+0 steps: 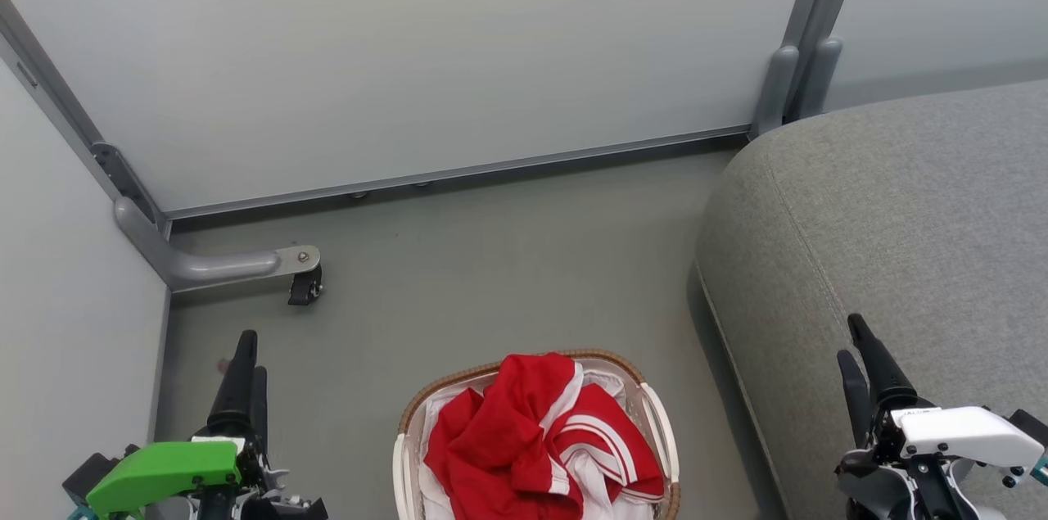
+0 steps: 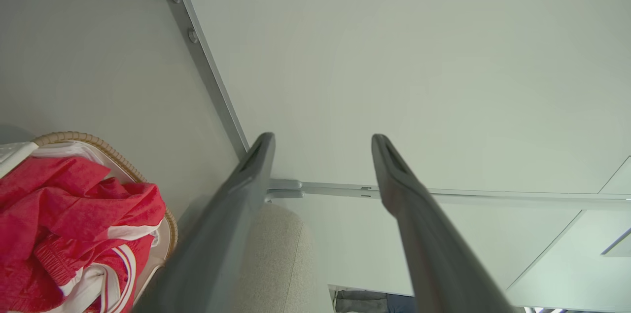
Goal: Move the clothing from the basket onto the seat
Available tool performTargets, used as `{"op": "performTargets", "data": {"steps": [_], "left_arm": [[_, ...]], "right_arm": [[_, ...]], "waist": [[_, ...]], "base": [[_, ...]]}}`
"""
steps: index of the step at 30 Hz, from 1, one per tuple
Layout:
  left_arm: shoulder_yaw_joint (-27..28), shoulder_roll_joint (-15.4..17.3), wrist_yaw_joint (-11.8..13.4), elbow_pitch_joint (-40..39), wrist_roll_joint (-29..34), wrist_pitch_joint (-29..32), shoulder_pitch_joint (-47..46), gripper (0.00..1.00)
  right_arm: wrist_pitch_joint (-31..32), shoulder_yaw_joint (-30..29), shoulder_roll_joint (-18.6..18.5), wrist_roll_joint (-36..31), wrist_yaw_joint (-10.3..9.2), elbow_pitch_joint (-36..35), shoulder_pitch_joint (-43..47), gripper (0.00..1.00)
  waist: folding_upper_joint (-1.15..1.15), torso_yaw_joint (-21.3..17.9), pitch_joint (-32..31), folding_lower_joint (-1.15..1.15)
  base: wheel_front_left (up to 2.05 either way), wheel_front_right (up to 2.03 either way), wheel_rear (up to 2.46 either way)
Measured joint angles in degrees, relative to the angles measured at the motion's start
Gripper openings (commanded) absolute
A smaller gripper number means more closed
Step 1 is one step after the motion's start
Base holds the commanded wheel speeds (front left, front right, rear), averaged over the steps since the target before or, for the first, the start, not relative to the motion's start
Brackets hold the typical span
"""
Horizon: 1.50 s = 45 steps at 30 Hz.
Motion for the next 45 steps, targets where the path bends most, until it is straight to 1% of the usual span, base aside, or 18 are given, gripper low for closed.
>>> {"op": "performTargets", "data": {"steps": [4,9,16,21,29,33,37,45], "left_arm": [[-0.9,0.0,0.0,-0.5,2.2,-1.0,0.1,1.00],[-1.4,0.0,0.0,-1.4,5.9,-2.2,0.1,1.00],[-2.1,0.0,0.0,-2.7,13.6,-3.7,0.1,1.00],[-2.5,0.1,0.0,-3.3,20.3,-4.9,0.1,1.00],[-3.7,0.1,0.9,-4.6,29.7,-6.7,0.2,1.00],[-4.2,0.1,1.3,-4.8,32.7,-7.3,0.3,1.00],[-4.7,0.1,1.3,-4.8,36.4,-8.0,0.7,1.00],[-4.8,0.2,1.3,-4.2,44.0,-9.4,1.7,1.00]], "right_arm": [[-0.9,-0.3,0.0,-2.6,0.00,0.0,0.1,1.00],[-2.3,-0.8,0.0,-7.6,0.00,-0.8,0.1,1.00],[-3.8,-1.1,-0.1,-16.7,0.00,-2.5,0.3,1.00],[-4.8,-1.0,-0.2,-24.4,0.01,-4.0,0.4,1.00],[-6.6,0.0,-0.3,-36.9,0.01,-6.6,1.0,1.00],[-7.3,0.4,-0.3,-41.1,0.01,-6.9,1.3,1.00],[-8.0,1.2,-0.3,-46.8,0.00,-7.2,1.5,1.00],[-9.4,1.9,-0.4,-54.1,0.01,-7.2,1.8,1.00]], "waist": [[0.00,0.0,-0.1,0.00],[0.00,-0.1,-0.1,0.00],[0.00,-0.1,-0.2,0.00],[0.00,0.0,-0.2,0.00],[0.00,0.0,-0.2,0.00],[0.00,0.0,-0.2,0.00],[0.00,0.0,-0.2,0.00],[0.00,-0.1,-0.2,0.00]], "base": [[0.00,0.00,0.00],[0.00,0.00,0.00],[0.00,0.00,0.00],[0.00,0.00,0.00],[0.00,0.00,0.00],[0.00,0.00,0.00],[0.00,0.00,0.00],[0.00,0.00,0.00]]}}
